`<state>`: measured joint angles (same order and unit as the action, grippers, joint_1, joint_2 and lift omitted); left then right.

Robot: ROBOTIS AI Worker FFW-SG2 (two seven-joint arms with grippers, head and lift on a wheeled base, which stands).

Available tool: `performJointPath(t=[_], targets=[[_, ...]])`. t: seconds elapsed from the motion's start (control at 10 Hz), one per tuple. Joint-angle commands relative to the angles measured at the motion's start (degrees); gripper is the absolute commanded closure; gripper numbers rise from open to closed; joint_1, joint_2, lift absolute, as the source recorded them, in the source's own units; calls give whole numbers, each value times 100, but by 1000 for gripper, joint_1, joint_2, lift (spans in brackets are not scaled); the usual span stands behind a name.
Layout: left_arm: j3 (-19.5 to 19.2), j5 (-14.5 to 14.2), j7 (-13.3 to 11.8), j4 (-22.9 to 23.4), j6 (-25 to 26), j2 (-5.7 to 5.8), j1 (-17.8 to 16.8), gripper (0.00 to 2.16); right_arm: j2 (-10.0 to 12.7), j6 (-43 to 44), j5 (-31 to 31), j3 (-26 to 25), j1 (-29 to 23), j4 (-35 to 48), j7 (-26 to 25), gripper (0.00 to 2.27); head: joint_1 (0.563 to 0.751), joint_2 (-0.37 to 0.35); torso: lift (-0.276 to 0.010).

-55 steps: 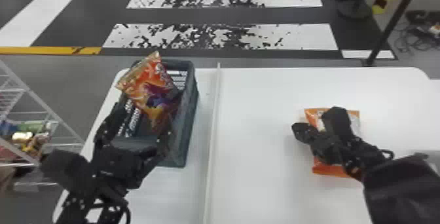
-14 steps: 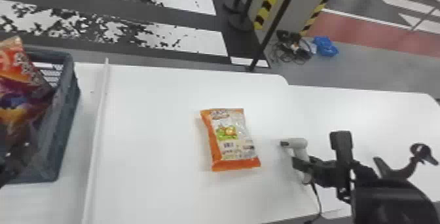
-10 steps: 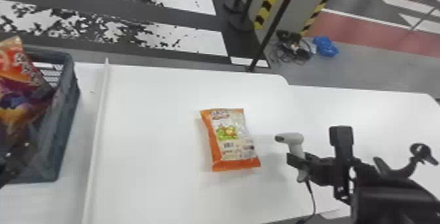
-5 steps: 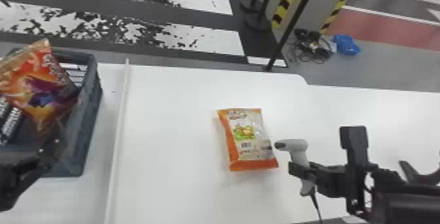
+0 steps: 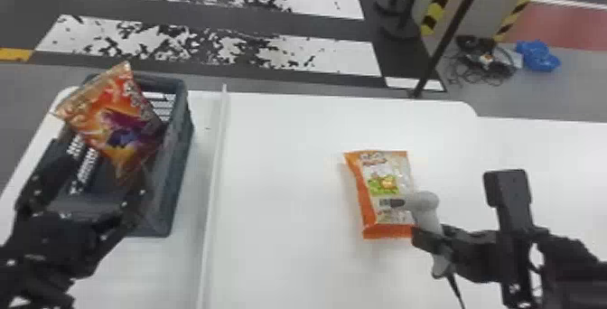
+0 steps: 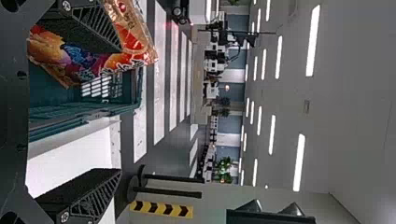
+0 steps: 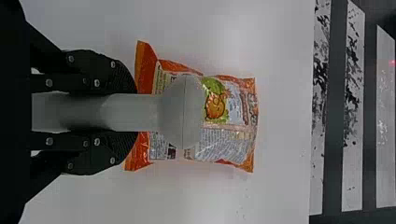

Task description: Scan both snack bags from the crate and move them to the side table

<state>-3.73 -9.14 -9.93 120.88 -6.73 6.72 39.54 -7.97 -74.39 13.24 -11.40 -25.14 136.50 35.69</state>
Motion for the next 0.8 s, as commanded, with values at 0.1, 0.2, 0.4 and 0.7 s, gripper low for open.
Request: performJointPath(t=[0.1, 0.2, 0.4, 0.7], targets=[[4, 0, 0, 14, -51, -13, 27, 90, 6, 25, 267, 428, 35, -36, -89, 2246, 695, -100, -75], [13, 9, -17, 23, -51, -31, 36, 90, -3, 236, 302, 498, 88, -194, -150, 2246, 695, -86, -75], [13, 9, -35, 41, -51, -39, 63, 90, -38, 342, 293, 498, 158, -353, -177, 2246, 695, -83, -75], [13, 18, -44, 41, -51, -57, 63, 90, -74, 342, 320, 524, 193, -449, -185, 2246, 695, -87, -75]])
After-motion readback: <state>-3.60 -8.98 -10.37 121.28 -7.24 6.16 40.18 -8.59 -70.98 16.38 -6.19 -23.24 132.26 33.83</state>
